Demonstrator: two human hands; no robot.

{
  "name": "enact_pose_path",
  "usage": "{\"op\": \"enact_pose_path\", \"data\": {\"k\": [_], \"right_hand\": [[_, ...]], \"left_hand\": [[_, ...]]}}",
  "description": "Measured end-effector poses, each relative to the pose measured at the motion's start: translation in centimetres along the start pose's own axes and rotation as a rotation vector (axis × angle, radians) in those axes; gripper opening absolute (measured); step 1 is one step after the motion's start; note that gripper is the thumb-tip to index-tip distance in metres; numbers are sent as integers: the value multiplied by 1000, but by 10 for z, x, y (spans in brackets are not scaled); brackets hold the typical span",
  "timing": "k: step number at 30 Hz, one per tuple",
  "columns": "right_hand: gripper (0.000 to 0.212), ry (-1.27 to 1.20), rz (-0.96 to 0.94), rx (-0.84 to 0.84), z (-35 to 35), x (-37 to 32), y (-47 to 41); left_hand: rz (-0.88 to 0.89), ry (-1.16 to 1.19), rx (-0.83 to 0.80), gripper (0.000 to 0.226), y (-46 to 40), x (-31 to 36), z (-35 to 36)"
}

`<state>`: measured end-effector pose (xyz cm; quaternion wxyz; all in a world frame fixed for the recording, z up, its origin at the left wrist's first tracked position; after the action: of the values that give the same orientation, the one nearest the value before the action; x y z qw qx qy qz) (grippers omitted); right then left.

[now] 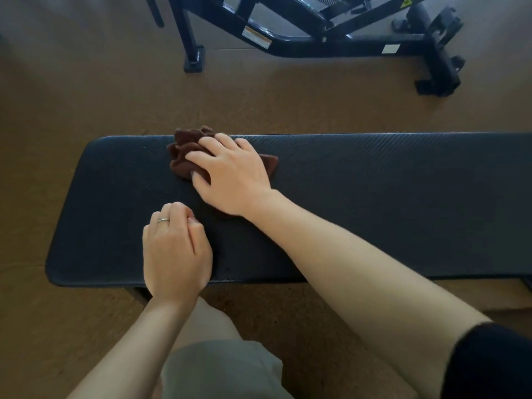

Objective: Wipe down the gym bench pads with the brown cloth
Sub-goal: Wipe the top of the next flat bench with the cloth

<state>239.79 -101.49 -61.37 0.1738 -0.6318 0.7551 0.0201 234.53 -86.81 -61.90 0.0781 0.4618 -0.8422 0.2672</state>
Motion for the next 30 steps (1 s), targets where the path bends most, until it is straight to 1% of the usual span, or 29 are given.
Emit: {"op": "enact_pose_path", "data": {"k": [2, 3, 6, 9, 11, 13, 15, 17, 20, 21, 22, 23, 24, 25, 26, 30], "right_hand": [[36, 7, 21, 23, -4, 15, -11], [36, 1, 76, 41, -10, 34, -13], [42, 47, 354, 111, -41, 130, 3], [47, 127, 595, 168, -86, 230, 55], [46, 149, 732, 186, -100, 255, 80], [47, 184, 813, 199, -92, 246, 75], [50, 186, 779, 180, -78, 210, 51], [48, 170, 628, 121, -54, 150, 21], [38, 109, 370, 64, -16, 43, -10], [38, 69, 297, 34, -8, 19, -14], [40, 30, 236, 1, -4, 8, -14], [41, 5, 191, -5, -7, 12, -12], [41, -10, 168, 25, -14, 26, -7], [41, -2, 178, 61, -23, 50, 2], [41, 22, 224, 91, -33, 78, 15], [45, 127, 569, 176, -89, 204, 85]], "left_hand": [[1, -2, -3, 17, 0, 0, 0], [-4, 1, 0, 17, 0, 0, -1], [-21, 5, 6, 15, 1, 1, -1], [-24, -6, -1, 14, 2, 1, 0], [-18, -8, 4, 14, 2, 2, 0], [-6, -19, 5, 13, 2, 3, 0], [-7, -22, -1, 14, 1, 4, 1], [-7, -21, -6, 14, 1, 4, 1], [14, -19, -10, 16, 0, 3, 0], [19, -18, -14, 17, 0, 3, 0], [19, -19, -16, 18, 0, 3, -1], [18, -22, -17, 18, -1, 3, -1], [14, -22, -20, 18, 0, 3, -1], [9, -21, -20, 18, 0, 3, -1], [3, -16, -16, 18, 0, 4, -1], [12, -6, -7, 18, 0, 4, -2]]}}
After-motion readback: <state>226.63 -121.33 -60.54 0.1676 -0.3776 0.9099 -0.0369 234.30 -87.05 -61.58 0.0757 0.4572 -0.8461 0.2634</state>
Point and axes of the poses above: each hand's wrist, its own y-axis away from the middle knuckle, its own z-axis out of the palm, x = y × z, the point moved 5 cm from there along -y, towards the middle knuckle, and after that the axes turned 11 degrees about z, right-handed, at the moved point
